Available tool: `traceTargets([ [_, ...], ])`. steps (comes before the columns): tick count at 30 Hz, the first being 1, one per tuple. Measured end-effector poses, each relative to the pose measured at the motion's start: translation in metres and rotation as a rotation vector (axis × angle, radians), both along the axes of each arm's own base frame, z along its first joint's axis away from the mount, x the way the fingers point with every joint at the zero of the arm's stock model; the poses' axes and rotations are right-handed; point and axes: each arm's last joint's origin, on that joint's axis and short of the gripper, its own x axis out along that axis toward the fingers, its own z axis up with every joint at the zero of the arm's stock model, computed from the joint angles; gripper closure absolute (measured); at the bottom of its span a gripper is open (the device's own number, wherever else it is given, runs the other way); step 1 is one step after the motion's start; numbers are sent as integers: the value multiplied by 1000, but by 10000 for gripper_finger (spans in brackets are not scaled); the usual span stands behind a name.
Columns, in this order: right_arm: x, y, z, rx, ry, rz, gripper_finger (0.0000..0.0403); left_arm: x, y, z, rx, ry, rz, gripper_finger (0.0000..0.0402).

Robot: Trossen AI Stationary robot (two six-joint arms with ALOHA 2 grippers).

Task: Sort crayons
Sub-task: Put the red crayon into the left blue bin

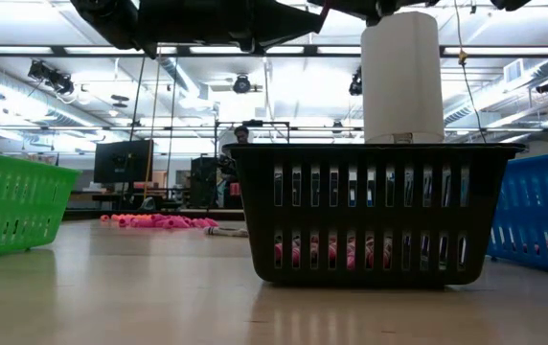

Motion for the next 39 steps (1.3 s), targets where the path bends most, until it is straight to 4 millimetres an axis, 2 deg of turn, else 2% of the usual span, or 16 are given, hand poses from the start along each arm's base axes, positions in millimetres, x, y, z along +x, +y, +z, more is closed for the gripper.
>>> traceTargets([
  [5,0,0,-3,-4,31,-4,375,0,0,-1,4,6,-1,379],
  [11,-1,-1,-2,0,35,-22,375,0,1,0,-14,6,16,370],
  [22,-12,1,-2,119,93,-15,368,-1,2,-13,-20,144,59,269],
  [29,-19,8,-12,358,226,107,367,-4,2,-31,-36,326,63,256],
  [34,-21,15,-24,505,353,182,366,-6,2,-35,-72,367,70,256],
  [39,-26,31,-27,549,438,328,366,-6,2,-35,-87,367,72,256],
])
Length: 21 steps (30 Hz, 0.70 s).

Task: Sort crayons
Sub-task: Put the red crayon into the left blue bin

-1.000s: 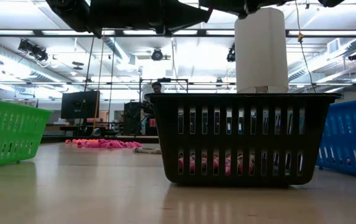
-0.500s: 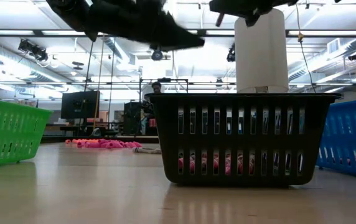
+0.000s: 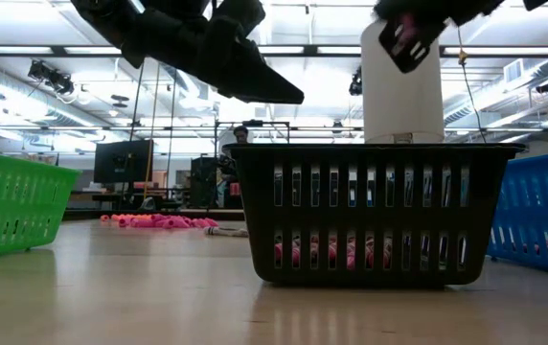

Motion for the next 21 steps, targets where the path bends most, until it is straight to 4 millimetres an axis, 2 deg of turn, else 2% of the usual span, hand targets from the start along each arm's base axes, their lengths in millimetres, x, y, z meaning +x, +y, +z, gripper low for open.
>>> traceTargets([
  [4,-8,16,-2,31,41,141,365,0,0,0,0,-1,0,256],
  [6,-13,22,-8,42,94,157,365,0,0,0,-1,-1,1,256],
  [13,-32,30,-41,154,220,121,365,0,0,0,-7,-1,3,256],
  [21,-52,34,-70,177,287,40,365,0,0,-1,-15,5,7,256],
])
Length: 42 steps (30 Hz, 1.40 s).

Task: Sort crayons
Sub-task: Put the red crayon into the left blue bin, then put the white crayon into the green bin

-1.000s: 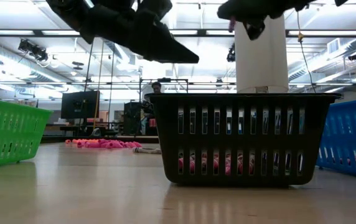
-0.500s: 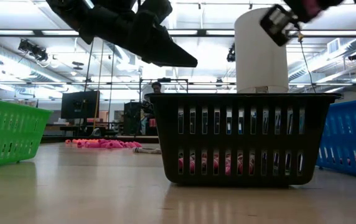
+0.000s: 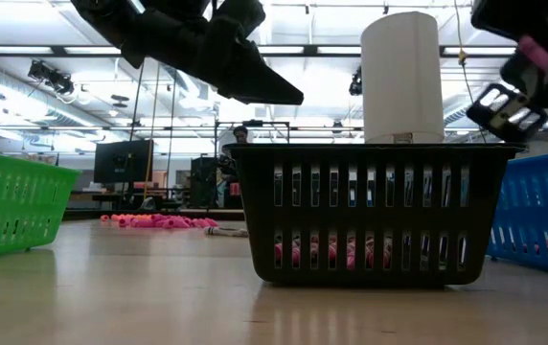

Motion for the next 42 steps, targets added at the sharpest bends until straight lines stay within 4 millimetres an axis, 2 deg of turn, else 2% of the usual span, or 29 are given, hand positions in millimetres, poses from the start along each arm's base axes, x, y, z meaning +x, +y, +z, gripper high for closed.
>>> traceTargets([
  [6,-4,4,-8,56,53,-60,365,0,0,-1,-1,7,1,256],
  [12,4,15,-30,90,118,-37,361,0,0,-1,-7,12,6,256],
  [18,14,26,-46,198,168,31,335,-1,0,-4,-7,40,6,255],
  [22,15,25,-53,213,219,38,312,-3,0,-8,-4,89,5,255],
  [26,18,20,-50,207,204,28,295,-4,0,-10,-3,109,5,255],
  [33,16,10,-37,195,185,4,293,-5,0,-12,17,130,-4,255],
  [38,10,5,-16,171,97,13,294,-8,1,-16,63,188,-23,255],
  [42,2,-4,2,71,-3,-53,294,-10,9,-27,77,279,-19,255],
])
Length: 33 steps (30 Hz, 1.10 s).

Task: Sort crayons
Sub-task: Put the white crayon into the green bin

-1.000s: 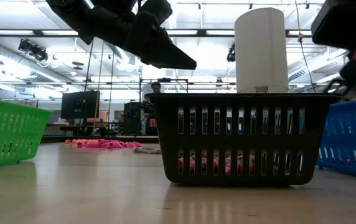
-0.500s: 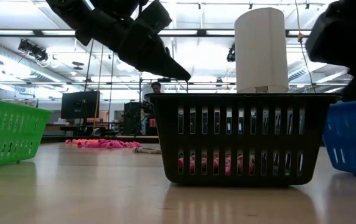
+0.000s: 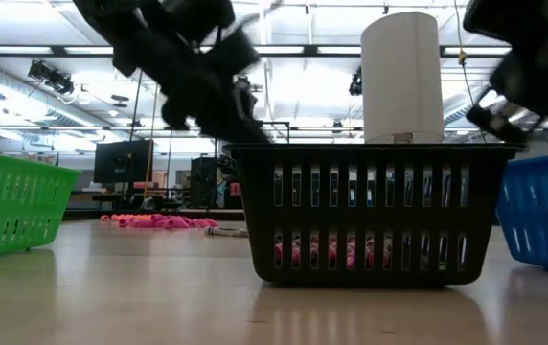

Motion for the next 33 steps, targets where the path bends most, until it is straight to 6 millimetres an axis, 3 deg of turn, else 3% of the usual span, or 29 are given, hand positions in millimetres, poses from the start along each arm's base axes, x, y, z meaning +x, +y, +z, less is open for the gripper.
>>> traceTargets([
  [6,-10,-13,17,-155,-104,-120,294,-4,4,-21,-95,152,-31,255],
  [12,-12,-17,23,-239,-157,-148,294,-2,-1,-31,-144,193,-60,255],
  [25,-11,-16,21,-252,-161,-150,294,-1,1,-65,-209,337,-71,259],
  [29,-11,-16,21,-253,-161,-151,294,-1,1,-70,-211,363,-70,274],
  [33,-10,-18,21,-253,-161,-157,294,-2,3,-71,-206,375,-59,315],
])
